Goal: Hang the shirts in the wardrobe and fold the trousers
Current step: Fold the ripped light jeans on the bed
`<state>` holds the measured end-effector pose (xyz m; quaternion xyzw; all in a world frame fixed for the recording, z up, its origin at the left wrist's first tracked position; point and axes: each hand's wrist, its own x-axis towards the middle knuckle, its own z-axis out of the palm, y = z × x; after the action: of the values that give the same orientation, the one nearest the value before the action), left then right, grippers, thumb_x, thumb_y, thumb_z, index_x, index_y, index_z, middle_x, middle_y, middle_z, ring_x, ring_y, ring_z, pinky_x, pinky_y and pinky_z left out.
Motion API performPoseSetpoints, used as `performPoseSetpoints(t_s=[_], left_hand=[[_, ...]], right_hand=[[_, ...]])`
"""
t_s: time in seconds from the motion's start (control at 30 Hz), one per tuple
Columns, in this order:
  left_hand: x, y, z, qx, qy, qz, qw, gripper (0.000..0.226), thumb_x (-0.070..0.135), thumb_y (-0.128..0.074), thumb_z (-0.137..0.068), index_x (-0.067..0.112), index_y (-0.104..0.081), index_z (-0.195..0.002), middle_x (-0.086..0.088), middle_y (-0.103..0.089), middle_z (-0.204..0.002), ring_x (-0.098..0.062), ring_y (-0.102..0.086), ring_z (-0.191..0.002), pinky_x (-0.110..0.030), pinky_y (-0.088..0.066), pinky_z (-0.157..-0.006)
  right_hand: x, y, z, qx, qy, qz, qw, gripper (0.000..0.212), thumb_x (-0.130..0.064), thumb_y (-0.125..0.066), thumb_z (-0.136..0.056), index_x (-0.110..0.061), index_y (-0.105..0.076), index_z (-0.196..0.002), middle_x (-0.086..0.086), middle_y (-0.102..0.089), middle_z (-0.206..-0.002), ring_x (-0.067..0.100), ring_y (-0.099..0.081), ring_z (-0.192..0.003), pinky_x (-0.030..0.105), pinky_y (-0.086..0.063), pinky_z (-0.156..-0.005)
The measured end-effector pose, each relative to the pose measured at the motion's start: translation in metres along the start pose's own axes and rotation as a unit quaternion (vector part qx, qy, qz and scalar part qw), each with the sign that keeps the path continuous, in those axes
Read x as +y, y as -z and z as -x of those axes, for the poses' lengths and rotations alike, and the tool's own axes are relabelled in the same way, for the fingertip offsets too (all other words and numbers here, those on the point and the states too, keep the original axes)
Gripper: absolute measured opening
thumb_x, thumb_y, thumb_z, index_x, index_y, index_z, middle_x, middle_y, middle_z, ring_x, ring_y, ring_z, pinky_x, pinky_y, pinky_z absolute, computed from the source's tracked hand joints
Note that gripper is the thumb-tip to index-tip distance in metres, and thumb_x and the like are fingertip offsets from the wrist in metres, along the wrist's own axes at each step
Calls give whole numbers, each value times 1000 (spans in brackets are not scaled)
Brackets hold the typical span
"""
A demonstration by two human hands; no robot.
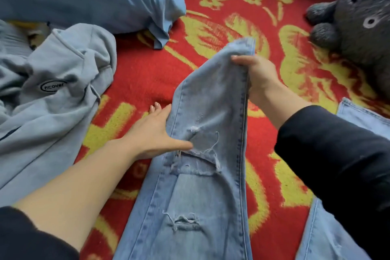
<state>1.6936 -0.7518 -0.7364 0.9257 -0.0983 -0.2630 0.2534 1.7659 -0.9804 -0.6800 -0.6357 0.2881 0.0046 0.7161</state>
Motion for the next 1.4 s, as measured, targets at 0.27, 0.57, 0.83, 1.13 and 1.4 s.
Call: performPoseSetpoints(t_s=[0.27,0.57,0.83,1.13,1.4], left_hand=[[4,-9,5,6,12,-39,999,122,84,-54,-60,28,3,-152,-16,8,-158,-25,6,-147,-39,-11,-120],[9,-16,2,46,27,-33,998,86,64,-49,-84,26,-11,-151,-21,1,-158,-31,2,-147,-39,-12,-118],[66,-4,-37,176,177,143,958,39,40,-59,-83,18,-53,-115,-9,-40,-127,-31,-27,-124,-45,-29,-107],[85,8,-81,253,77,368,892,10,20,-69,-78,21,-59,-81,-4,-59,-79,-21,-57,-77,-32,-48,-68],[36,-21,-71,190,57,115,973,74,36,-62,-89,43,-17,-148,4,-18,-158,-20,-8,-146,-52,-14,-114]], right_hand=[[46,35,-15,31,-45,128,990,65,-30,-82,-73,-16,-57,-132,4,-62,-122,18,-60,-98,33,-51,-78],[47,40,6,-25,-13,207,978,18,-3,-73,-77,-4,-70,-95,8,-69,-85,17,-63,-69,24,-55,-60],[71,43,27,-95,-26,123,987,17,-3,-63,-86,-11,-68,-100,13,-72,-100,26,-69,-83,39,-58,-76],[47,44,17,-114,60,118,985,43,6,-42,-89,-26,-69,-97,-3,-72,-101,15,-68,-93,30,-57,-83],[86,67,13,-86,22,130,988,72,-8,-59,-94,-22,-20,-153,0,-36,-152,11,-36,-137,8,-45,-73]])
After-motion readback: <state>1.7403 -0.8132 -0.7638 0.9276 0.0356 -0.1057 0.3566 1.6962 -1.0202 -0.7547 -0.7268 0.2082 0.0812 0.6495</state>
